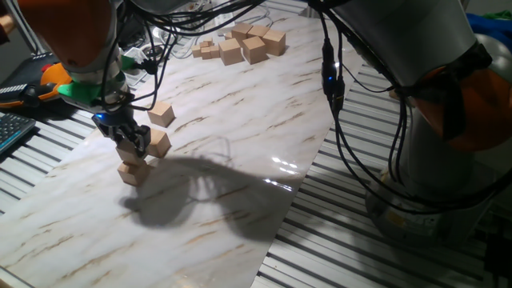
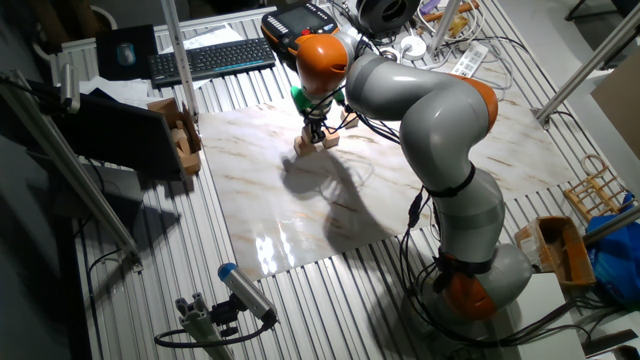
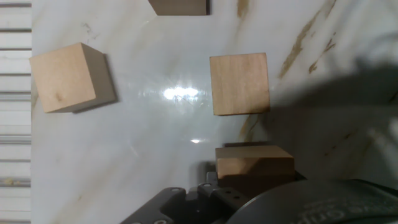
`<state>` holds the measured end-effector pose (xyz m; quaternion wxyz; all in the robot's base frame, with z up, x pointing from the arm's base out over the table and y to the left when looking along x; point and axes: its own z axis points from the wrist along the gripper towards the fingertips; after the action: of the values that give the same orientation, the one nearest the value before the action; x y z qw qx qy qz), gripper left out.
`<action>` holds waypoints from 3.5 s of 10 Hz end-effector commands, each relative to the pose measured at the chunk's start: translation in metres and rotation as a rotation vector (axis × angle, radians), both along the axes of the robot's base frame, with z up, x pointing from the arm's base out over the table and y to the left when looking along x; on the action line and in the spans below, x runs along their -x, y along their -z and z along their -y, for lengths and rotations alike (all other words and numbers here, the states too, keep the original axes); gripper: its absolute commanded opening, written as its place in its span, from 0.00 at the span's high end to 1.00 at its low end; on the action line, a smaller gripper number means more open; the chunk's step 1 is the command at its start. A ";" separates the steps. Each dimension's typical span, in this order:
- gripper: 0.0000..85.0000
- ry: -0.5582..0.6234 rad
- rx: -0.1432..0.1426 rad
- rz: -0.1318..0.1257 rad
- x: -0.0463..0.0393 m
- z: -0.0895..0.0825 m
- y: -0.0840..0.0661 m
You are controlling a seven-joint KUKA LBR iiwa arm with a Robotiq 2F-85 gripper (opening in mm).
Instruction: Stack the blocks into a pyramid shape
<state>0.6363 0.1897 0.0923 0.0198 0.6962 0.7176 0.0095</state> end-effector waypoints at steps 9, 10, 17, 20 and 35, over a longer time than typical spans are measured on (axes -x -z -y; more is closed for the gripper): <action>1.00 0.008 -0.002 0.008 0.0002 -0.002 0.002; 1.00 0.008 -0.002 0.010 0.0002 -0.002 0.002; 1.00 0.011 0.002 0.022 -0.0001 -0.002 0.003; 1.00 0.009 0.002 0.022 -0.0001 -0.002 0.003; 0.80 0.011 0.004 0.022 0.0003 -0.003 0.004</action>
<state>0.6362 0.1923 0.0882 0.0296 0.6997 0.7136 0.0162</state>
